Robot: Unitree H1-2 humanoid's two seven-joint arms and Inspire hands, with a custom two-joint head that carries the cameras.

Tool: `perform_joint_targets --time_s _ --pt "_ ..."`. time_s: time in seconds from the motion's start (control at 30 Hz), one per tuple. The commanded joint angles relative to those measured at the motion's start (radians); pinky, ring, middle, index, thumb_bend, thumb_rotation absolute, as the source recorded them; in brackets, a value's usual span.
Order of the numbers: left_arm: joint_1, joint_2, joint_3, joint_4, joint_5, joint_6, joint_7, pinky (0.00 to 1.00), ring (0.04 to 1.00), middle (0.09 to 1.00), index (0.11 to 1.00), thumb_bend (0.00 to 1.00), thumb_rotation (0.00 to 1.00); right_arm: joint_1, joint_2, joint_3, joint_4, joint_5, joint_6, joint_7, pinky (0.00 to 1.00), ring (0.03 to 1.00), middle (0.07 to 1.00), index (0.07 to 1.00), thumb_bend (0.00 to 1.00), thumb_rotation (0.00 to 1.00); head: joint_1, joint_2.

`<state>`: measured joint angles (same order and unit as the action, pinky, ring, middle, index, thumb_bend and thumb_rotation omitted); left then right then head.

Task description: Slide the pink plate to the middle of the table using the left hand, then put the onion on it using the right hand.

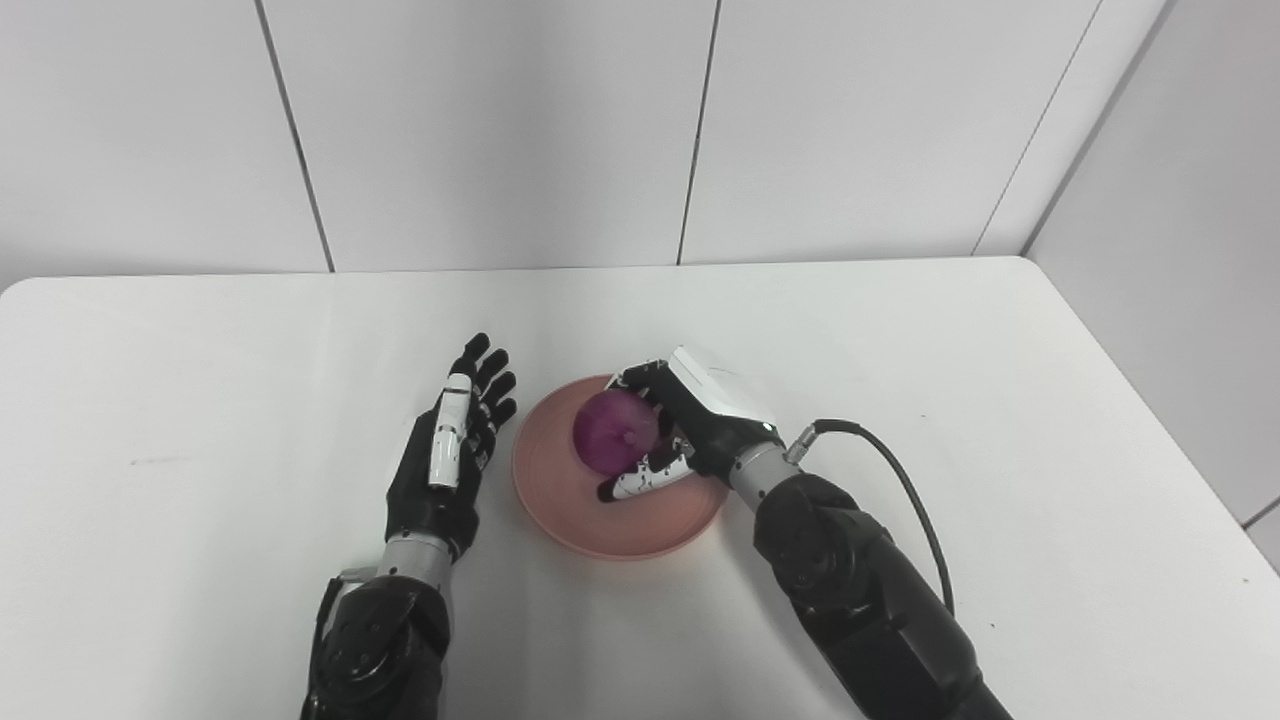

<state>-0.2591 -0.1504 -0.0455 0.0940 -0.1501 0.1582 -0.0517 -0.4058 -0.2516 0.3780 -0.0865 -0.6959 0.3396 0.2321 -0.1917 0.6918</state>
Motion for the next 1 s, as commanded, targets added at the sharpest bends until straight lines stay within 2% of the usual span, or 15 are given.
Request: perform_joint_targets --time_s 0.0,0.07,0.13,0.17,0.3,0.43,0.63,0.8,0.97 --pt "-0.017 -0.005 -0.004 -0.013 0.004 -0.004 -0.001 0.94 0.944 0.948 0.935 0.45 1.0 -0.014 -0.005 -0.008 -0.043 0.0 -0.055 -0.018 0.41 0.535 0.641 0.661 0.84 0.19 0.001 0.0" --pt "-0.017 -0.005 -0.005 -0.014 0.005 -0.001 -0.001 0.94 0.943 0.946 0.934 0.45 1.0 -0.009 -0.004 -0.012 -0.049 0.008 -0.057 -0.019 0.38 0.51 0.623 0.687 0.88 0.21 0.001 0.0" --pt "-0.016 -0.006 -0.006 -0.016 0.007 0.001 0.002 0.94 0.942 0.944 0.932 0.45 1.0 -0.006 -0.005 -0.015 -0.051 0.01 -0.054 -0.016 0.39 0.524 0.633 0.699 0.89 0.22 0.002 0.001" --pt "-0.016 -0.007 -0.006 -0.017 0.008 0.002 0.003 0.94 0.942 0.945 0.933 0.45 1.0 -0.006 -0.006 -0.016 -0.05 0.012 -0.055 -0.016 0.5 0.613 0.691 0.719 0.92 0.24 0.003 0.001" --pt "-0.015 -0.008 -0.005 -0.019 0.008 0.004 0.006 0.94 0.941 0.942 0.929 0.45 1.0 -0.004 -0.021 -0.008 -0.053 0.003 -0.06 -0.005 0.67 0.746 0.786 0.791 0.97 0.3 0.003 0.001" --pt "-0.015 -0.006 -0.006 -0.019 0.006 0.001 0.002 0.94 0.943 0.944 0.931 0.45 1.0 0.0 -0.031 -0.004 -0.061 0.002 -0.061 0.005 0.73 0.809 0.847 0.859 1.0 0.35 0.001 0.001" --pt "-0.013 -0.005 -0.006 -0.02 0.004 0.001 0.0 0.94 0.944 0.945 0.932 0.44 1.0 0.006 -0.041 0.0 -0.065 -0.007 -0.085 -0.005 0.9 0.889 0.92 0.935 1.0 0.42 0.001 0.002" --pt "-0.015 -0.01 -0.005 -0.018 0.01 -0.001 0.008 0.93 0.937 0.938 0.923 0.45 1.0 0.014 -0.033 -0.021 -0.059 -0.008 -0.117 -0.044 0.96 0.947 0.975 0.987 1.0 0.48 0.002 0.0" --pt "-0.014 -0.008 -0.007 -0.015 0.008 -0.007 0.005 0.93 0.938 0.939 0.925 0.45 1.0 0.02 -0.023 -0.042 -0.068 0.008 -0.13 -0.067 0.96 0.961 0.995 1.0 1.0 0.55 0.002 -0.004"
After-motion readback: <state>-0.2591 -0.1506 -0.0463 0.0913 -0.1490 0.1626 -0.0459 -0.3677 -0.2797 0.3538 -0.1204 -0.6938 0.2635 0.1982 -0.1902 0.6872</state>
